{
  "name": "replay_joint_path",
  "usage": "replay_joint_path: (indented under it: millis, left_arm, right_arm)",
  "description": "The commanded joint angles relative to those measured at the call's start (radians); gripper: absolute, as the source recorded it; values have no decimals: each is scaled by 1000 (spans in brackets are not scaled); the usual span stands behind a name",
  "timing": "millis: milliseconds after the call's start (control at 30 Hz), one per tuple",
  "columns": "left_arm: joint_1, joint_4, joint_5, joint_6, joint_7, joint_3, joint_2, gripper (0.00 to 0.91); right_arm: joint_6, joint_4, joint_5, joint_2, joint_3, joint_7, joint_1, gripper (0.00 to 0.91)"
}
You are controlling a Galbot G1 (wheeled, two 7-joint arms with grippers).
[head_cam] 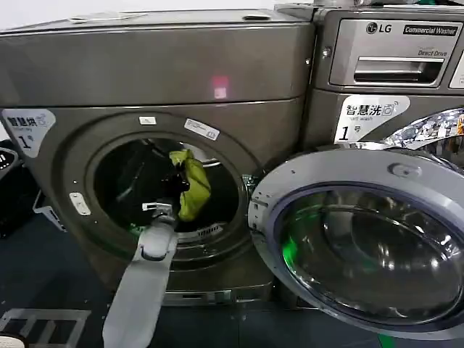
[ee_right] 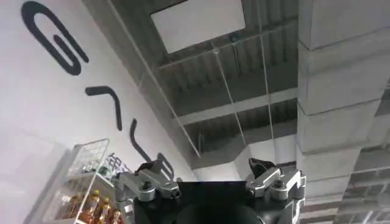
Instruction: Grasp the clothes from the dryer.
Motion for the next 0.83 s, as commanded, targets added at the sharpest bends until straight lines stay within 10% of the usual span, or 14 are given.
replay_joint_path:
  millis: [33,833]
  left_arm:
    - [36,-41,-11,-1,-41,-12,-15,0]
    - [26,-39,-38,67,0,18,4,0]
  right_arm:
    - [6,-6,3,-2,6,-2,-1,907]
    - [-16,6,-11,-16,39,-17,-26,907]
